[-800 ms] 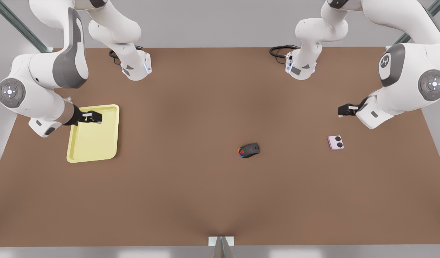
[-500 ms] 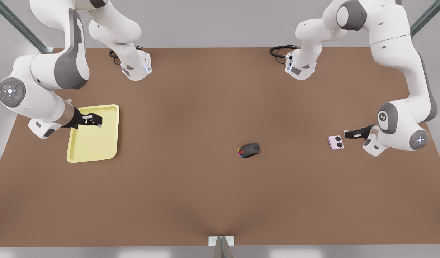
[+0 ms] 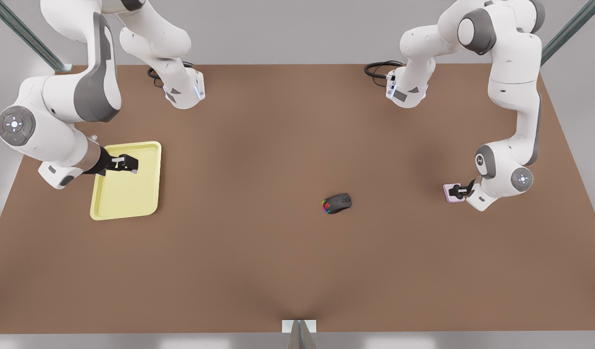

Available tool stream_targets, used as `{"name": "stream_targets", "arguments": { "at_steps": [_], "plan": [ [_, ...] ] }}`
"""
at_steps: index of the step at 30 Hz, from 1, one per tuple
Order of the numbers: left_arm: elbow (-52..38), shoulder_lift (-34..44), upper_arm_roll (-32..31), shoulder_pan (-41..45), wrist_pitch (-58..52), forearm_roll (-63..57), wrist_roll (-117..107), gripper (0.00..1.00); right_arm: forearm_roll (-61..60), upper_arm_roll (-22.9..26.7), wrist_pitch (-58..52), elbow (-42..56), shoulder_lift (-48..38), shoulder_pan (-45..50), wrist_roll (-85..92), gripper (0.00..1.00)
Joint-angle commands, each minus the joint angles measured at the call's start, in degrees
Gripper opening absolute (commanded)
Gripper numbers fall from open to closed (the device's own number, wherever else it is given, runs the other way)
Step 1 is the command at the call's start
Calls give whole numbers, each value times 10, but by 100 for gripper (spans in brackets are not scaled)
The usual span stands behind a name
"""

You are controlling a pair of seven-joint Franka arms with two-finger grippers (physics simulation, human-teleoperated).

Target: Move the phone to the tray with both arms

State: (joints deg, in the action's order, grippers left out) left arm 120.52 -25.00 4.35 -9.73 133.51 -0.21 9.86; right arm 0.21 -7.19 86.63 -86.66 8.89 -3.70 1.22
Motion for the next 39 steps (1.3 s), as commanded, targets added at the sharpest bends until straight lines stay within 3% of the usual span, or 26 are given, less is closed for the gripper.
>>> {"name": "stream_targets", "arguments": {
  "at_steps": [1, 16, 28, 30, 39],
  "plan": [
    [0, -1, 0, 0, 28, -4, 119, 100, 0, 0, 2, -1, -1, 0, 2, 100],
    [9, -25, 0, 9, 36, -8, -77, 100, 0, 0, 9, -1, 4, 3, 1, 100],
    [5, -39, 0, 9, 38, -11, -84, 100, 0, 0, 8, -2, 3, 2, 1, 100],
    [5, -39, 0, 9, 38, -12, -84, 76, 0, 0, 8, -3, 3, 2, 1, 100],
    [4, -45, 0, 9, 39, -12, -85, 79, 0, 0, 9, -4, 3, 2, 1, 100]
  ]
}}
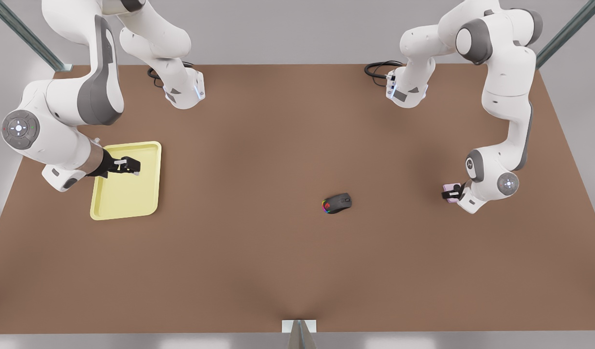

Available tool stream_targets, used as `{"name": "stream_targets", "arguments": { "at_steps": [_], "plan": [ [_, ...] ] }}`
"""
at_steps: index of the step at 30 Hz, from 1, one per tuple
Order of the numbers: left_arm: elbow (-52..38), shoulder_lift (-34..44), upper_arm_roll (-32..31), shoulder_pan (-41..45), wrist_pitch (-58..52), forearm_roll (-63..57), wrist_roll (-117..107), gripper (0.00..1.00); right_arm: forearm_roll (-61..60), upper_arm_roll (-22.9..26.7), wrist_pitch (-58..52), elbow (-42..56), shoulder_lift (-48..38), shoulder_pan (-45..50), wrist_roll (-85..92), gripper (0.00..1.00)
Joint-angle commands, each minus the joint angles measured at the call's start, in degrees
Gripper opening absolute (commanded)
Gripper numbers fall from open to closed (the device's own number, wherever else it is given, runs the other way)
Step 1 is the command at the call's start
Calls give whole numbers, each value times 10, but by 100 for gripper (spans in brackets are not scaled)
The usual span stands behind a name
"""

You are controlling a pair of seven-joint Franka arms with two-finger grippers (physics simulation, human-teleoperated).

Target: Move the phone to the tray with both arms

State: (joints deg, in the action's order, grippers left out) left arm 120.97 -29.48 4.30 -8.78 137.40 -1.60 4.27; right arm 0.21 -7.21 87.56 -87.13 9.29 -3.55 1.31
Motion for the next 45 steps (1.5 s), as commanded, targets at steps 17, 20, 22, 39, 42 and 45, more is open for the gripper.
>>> {"name": "stream_targets", "arguments": {
  "at_steps": [17, 20, 22, 39, 42, 45],
  "plan": [
    [-14, 24, -25, 42, -13, 7, -130, 79, 0, 0, 9, -2, 5, 2, 0, 100],
    [-81, 13, -73, 118, -44, 8, -318, 79, 0, -1, 9, -3, 4, 3, 0, 100],
    [-160, -10, -108, 162, -108, 9, -432, 79, 0, -1, 8, -3, 1, 2, 0, 100],
    [-623, -298, -128, 465, -159, 103, -721, 79, 0, -1, 5, -5, 1, 1, 1, 100],
    [-622, -308, -128, 482, -120, 101, -652, 85, 0, -1, 7, -6, 2, 1, 1, 100],
    [-620, -307, -127, 487, -108, 100, -642, 100, 0, -1, 9, -6, 4, 2, 1, 100]
  ]
}}
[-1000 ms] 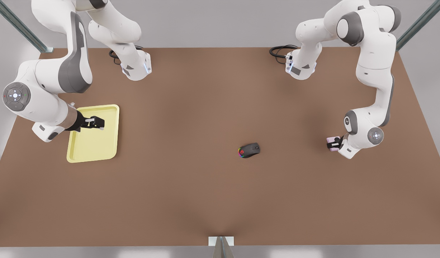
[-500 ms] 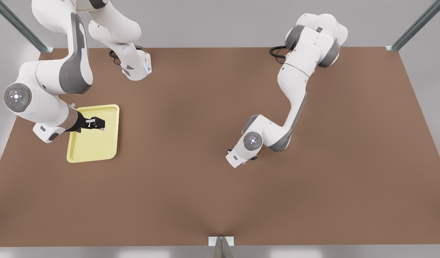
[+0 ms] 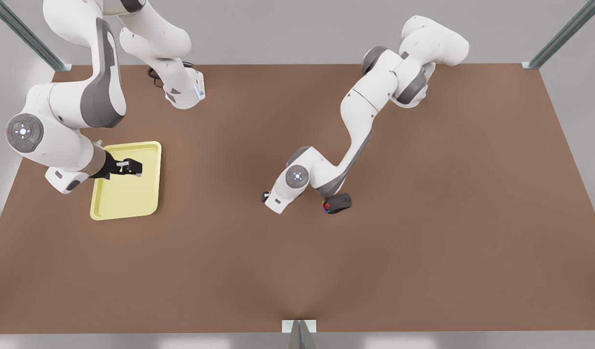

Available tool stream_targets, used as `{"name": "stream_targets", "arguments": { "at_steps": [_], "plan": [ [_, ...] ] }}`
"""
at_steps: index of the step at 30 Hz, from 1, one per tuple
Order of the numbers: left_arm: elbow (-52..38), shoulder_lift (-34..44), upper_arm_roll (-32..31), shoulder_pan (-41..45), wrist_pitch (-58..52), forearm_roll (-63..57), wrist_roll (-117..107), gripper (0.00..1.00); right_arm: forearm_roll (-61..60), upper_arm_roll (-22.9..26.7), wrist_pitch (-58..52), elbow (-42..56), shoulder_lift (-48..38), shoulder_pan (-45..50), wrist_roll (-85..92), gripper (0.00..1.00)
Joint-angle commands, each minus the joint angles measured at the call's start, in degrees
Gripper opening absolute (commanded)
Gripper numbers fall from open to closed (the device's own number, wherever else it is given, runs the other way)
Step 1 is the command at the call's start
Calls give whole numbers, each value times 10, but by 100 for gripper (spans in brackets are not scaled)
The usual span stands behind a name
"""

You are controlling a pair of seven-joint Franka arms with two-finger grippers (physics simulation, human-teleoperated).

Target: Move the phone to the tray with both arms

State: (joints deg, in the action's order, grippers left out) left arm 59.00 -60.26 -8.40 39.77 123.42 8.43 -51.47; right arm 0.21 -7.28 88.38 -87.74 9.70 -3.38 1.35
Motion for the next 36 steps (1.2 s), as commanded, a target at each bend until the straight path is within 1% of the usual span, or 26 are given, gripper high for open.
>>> {"name": "stream_targets", "arguments": {
  "at_steps": [1, 2, 3, 4, 5, 6, 7, 8, 9, 10, 11, 12, 13, 14, 18, 20, 21, 25, 29, 31, 33, 36],
  "plan": [
    [0, 5, 1, -3, 21, 0, -63, 100, 0, 0, 2, 0, 0, 0, 1, 100],
    [2, 19, 7, -7, -14, -2, 3, 100, 0, 0, 3, -1, 1, 0, 1, 100],
    [2, 83, 8, -76, -184, -1, 172, 100, 0, 0, 3, -1, 1, 0, 1, 100],
    [1, 181, 10, -182, -370, -8, 305, 100, 0, 0, 8, 0, 5, 0, 1, 100],
    [0, 240, 22, -249, -460, -53, 391, 100, 0, -1, 10, 0, 9, 2, 0, 100],
    [0, 275, 37, -289, -526, -102, 489, 100, 0, -9, 23, 1, 20, 10, -6, 100],
    [0, 293, 89, -295, -577, -124, 554, 100, 0, -9, 41, 0, 32, 25, -9, 100],
    [113, 378, 103, -312, -544, -117, 550, 100, 0, -9, 61, 1, 53, 43, -21, 100],
    [281, 492, 103, -312, -413, -118, 546, 100, 0, -9, 89, 2, 74, 56, -25, 100],
    [234, 472, 98, -312, -466, -112, 553, 100, 0, -10, 122, 6, 97, 70, -25, 100],
    [220, 479, 96, -312, -477, -103, 545, 100, -2, -16, 153, 6, 121, 72, -25, 100],
    [195, 474, 81, -312, -514, -92, 546, 100, -2, -29, 186, 7, 143, 72, -25, 100],
    [179, 474, 83, -312, -531, -61, 546, 100, -1, -48, 225, 6, 163, 72, -25, 100],
    [171, 471, 81, -312, -531, -58, 546, 100, -1, -49, 267, 8, 188, 93, -25, 100],
    [171, 462, 81, -312, -531, -52, 552, 100, -3, -54, 307, 37, 234, 152, -28, 100],
    [172, 459, 81, -312, -531, -52, 553, 100, -3, -56, 307, 78, 271, 171, -43, 100],
    [172, 456, 84, -312, -531, -52, 553, 100, -1, -63, 306, 105, 291, 188, -94, 100],
    [174, 451, 84, -312, -527, -51, 553, 100, 0, -63, 307, 163, 338, 244, -208, 100],
    [173, 445, 84, -312, -527, -51, 553, 100, -1, -65, 301, 155, 338, 265, -242, 100],
    [173, 445, 85, -312, -527, -52, 554, 100, -1, -66, 289, 132, 331, 268, -297, 100],
    [173, 445, 84, -312, -527, -52, 554, 100, 0, -76, 242, 131, 328, 267, -303, 100],
    [172, 444, 84, -312, -526, -51, 554, 100, 2, -80, 273, 88, 331, 283, -301, 100]
  ]
}}
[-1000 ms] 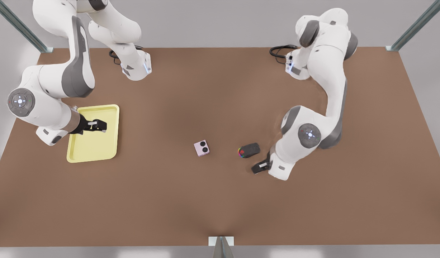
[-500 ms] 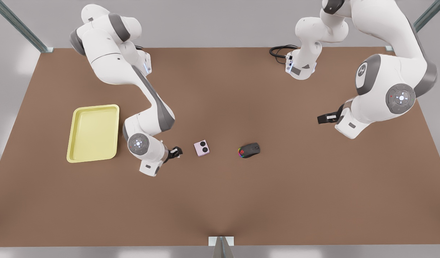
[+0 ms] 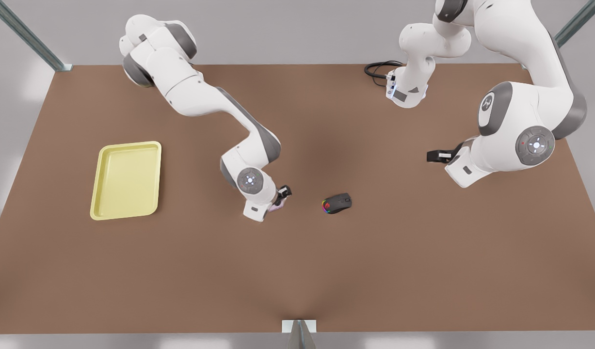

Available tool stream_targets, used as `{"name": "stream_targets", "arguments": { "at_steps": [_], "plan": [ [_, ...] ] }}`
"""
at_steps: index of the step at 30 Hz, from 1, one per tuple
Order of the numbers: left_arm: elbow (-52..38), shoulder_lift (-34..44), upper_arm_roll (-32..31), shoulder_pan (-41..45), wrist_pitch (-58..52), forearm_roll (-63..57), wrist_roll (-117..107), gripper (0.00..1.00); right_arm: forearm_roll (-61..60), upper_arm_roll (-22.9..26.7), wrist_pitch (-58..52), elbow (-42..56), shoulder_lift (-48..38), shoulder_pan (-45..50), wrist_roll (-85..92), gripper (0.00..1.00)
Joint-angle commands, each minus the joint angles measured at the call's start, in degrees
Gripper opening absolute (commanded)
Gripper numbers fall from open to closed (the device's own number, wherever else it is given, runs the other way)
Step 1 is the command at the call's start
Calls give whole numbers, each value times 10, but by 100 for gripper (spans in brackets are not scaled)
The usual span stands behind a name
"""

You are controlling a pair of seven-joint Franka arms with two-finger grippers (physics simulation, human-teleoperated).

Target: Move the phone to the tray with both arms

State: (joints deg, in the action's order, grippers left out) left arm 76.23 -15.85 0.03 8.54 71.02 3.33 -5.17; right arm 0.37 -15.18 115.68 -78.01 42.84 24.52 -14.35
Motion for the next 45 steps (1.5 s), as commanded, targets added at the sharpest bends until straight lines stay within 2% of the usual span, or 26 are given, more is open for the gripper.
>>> {"name": "stream_targets", "arguments": {
  "at_steps": [1, 5, 9, 15, 18, 22, 40, 45],
  "plan": [
    [0, 0, 0, 0, -2, -1, 91, 100, 1, -1, 1, -11, 1, 4, -142, 100],
    [-1, -8, 1, 0, -1, -1, 91, 100, 31, 3, 13, -29, 10, -3, -134, 100],
    [-1, -8, 0, 0, -1, -1, 91, 100, 35, 12, 45, -43, 20, -3, -49, 100],
    [-1, -7, 0, 0, -1, -1, 91, 100, 115, 12, 32, -41, 19, 11, -31, 100],
    [-1, -8, 0, 0, -1, -1, 91, 100, 113, 10, 55, -36, 39, 12, -24, 100],
    [-2, -8, 0, 0, -1, -1, 91, 100, 116, 8, 44, 22, 77, 35, -56, 100],
    [-3, -6, 2, 0, 7, -2, 92, 100, 126, 9, 53, 3, 92, 55, -61, 100],
    [-3, -7, 2, 0, 11, -2, 92, 100, 123, 9, 23, -4, 88, 54, -78, 100]
  ]
}}
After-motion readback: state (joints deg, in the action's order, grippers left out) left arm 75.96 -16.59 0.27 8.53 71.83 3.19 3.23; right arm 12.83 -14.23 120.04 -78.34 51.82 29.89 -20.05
